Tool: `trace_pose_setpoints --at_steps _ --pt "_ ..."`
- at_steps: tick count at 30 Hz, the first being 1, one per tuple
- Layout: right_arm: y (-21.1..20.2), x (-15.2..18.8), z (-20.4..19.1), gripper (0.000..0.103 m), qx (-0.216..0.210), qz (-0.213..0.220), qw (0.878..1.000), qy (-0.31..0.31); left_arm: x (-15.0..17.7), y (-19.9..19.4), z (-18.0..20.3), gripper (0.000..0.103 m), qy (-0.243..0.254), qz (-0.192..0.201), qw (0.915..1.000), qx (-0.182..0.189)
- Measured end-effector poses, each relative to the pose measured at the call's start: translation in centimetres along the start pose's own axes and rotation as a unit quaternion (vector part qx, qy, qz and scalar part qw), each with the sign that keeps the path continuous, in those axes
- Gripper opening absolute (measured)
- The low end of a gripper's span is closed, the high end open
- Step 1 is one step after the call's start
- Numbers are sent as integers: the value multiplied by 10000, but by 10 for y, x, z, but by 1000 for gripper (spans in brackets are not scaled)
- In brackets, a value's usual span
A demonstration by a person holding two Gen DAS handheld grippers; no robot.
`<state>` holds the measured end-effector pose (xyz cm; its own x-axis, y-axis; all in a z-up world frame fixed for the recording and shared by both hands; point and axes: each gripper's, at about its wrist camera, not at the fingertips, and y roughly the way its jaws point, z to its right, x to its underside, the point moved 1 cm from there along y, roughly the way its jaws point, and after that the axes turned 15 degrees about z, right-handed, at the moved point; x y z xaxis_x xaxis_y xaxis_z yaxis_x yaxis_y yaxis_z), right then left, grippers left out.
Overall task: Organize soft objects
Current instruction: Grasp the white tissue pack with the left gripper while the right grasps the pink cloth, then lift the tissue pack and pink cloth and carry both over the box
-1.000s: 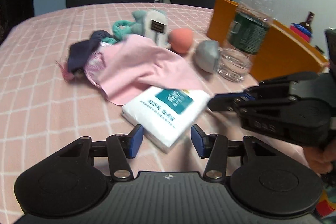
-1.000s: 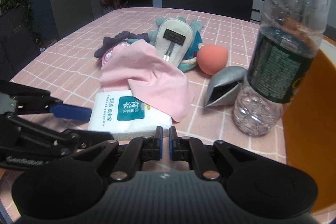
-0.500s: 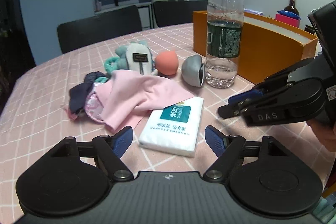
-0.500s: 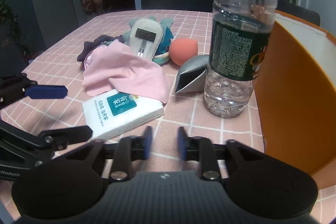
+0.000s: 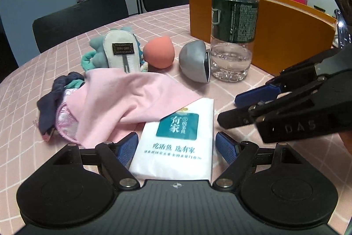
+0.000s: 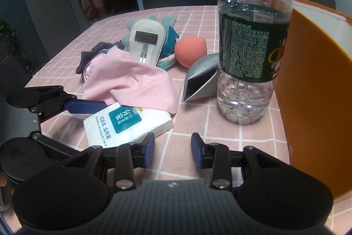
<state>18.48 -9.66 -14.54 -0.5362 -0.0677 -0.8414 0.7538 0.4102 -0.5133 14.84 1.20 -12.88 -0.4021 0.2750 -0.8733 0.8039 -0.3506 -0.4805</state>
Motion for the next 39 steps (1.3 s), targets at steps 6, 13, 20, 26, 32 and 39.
trace_pose_setpoints --at_steps 6,13,20,26,32,39 --pt "2 -3 3 37 6 -8 10000 16 -2 7 3 78 -217 70 9997 -1" --pt "-5 -14 -11 53 -289 165 9990 -291 1 -12 8 66 -341 78 9989 -305" --pt "17 -40 -37 84 -567 345 9958 -627 12 -57 -15 66 -1042 153 9908 -851" --pt "64 -52 -49 89 -546 112 9965 -627 13 -85 -40 66 -1235 242 9803 -1522" --pt "92 -44 -45 71 -238 -165 9973 -671 14 -94 -55 66 -1405 367 9753 -1663" --pt "67 -32 -56 10 -224 3 9935 -1112 17 -90 -55 66 -1399 290 9773 -1568"
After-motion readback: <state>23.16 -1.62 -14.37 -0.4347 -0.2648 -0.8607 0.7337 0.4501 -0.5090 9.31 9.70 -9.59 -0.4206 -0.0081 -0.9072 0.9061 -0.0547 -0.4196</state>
